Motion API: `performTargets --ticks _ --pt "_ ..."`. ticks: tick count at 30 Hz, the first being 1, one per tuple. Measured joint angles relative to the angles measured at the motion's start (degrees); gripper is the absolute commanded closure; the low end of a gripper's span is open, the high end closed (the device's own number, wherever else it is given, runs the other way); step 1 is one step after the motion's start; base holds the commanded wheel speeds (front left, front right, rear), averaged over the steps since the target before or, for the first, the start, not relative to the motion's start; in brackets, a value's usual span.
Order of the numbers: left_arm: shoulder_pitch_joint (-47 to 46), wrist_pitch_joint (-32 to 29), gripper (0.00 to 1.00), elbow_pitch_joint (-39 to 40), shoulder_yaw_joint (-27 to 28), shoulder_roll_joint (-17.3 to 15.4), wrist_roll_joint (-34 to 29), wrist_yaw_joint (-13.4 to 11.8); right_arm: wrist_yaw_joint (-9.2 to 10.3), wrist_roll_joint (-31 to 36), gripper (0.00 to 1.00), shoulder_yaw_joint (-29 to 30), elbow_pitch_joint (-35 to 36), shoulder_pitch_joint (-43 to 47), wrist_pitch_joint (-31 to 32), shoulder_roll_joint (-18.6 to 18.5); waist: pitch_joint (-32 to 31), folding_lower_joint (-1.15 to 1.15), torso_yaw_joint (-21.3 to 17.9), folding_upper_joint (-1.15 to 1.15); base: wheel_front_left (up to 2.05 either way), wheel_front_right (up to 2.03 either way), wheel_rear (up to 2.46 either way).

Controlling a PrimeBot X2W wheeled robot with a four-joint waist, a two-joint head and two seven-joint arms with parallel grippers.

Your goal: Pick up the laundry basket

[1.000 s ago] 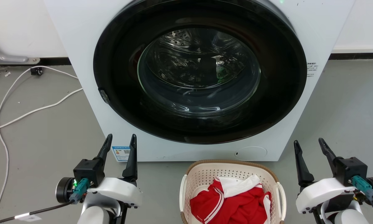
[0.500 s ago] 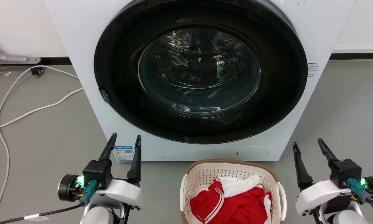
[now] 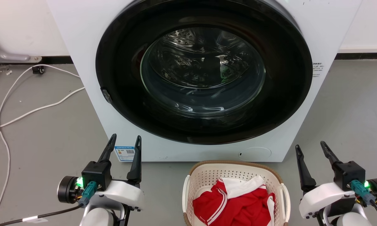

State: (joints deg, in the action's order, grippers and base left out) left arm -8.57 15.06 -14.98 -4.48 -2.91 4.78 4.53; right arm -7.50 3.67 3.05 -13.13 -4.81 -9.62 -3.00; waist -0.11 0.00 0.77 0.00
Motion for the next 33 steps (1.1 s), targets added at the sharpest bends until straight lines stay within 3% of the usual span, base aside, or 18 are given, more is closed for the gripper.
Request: performTargets --ticks 17,33 --pt "-4.76 0.01 0.00 -1.94 -3.32 0.02 1.11 0.51 0.00 -1.99 0.00 1.99 -4.58 -4.81 -0.80 0.03 9.29 0.00 -1.22 0.00 0.00 0.00 0.00" --pt "-15.79 0.01 0.00 -21.37 -7.68 0.05 2.09 1.11 0.00 -4.16 0.00 2.97 -20.50 -15.24 -4.15 0.05 22.78 0.00 -4.28 0.00 0.00 0.00 0.00"
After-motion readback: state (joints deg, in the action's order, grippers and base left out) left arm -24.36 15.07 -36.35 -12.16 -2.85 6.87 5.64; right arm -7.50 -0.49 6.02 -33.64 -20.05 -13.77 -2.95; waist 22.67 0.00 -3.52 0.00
